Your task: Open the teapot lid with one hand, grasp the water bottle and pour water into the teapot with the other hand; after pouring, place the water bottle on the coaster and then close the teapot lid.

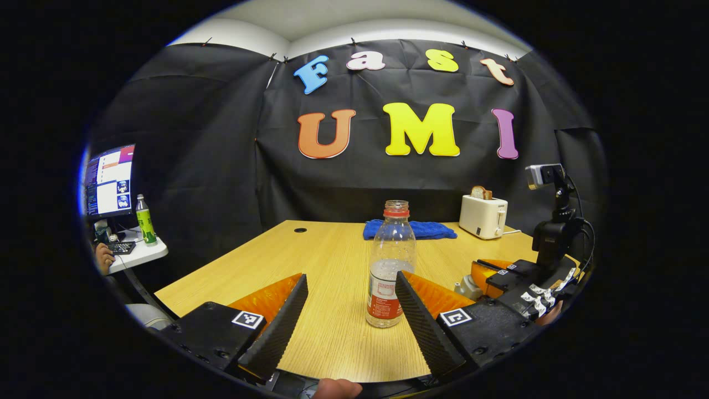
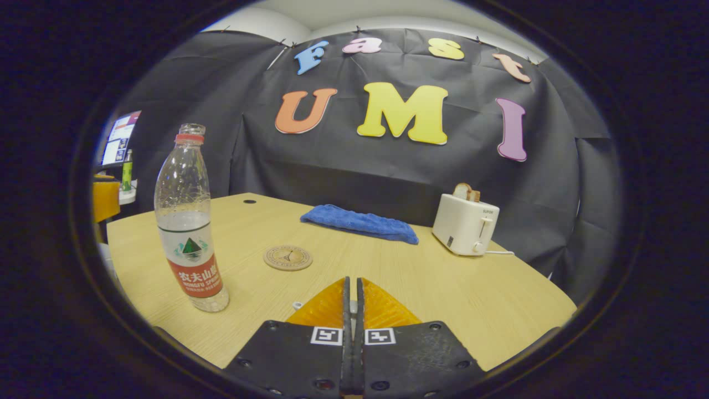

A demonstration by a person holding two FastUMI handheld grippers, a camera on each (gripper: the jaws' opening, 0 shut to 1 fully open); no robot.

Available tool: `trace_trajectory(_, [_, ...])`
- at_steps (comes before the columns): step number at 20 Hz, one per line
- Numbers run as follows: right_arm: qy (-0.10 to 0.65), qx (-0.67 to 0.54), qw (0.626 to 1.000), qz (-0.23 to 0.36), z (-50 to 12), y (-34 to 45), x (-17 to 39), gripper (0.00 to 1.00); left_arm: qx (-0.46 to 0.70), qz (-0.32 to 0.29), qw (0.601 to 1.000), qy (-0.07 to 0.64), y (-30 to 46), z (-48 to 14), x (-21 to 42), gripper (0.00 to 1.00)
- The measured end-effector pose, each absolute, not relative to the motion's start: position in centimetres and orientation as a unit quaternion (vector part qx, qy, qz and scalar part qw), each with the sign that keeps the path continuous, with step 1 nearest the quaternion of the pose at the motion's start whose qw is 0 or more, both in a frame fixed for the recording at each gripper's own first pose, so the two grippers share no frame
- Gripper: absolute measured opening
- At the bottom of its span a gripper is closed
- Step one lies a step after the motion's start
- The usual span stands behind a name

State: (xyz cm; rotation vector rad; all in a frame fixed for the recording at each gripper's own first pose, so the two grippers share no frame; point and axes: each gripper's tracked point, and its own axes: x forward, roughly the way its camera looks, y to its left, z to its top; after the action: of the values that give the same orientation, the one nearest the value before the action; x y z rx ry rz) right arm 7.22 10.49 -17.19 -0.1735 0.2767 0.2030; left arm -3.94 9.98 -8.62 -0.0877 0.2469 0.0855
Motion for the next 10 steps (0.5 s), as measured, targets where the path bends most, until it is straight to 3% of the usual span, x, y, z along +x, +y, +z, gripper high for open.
trace_trajectory(10, [0.114,-0.053,0.985,0.119,-13.1,9.1,6.4,0.00,-0.069,-0.026,0.985,0.153,5.5,-12.4,-2.3,0.99])
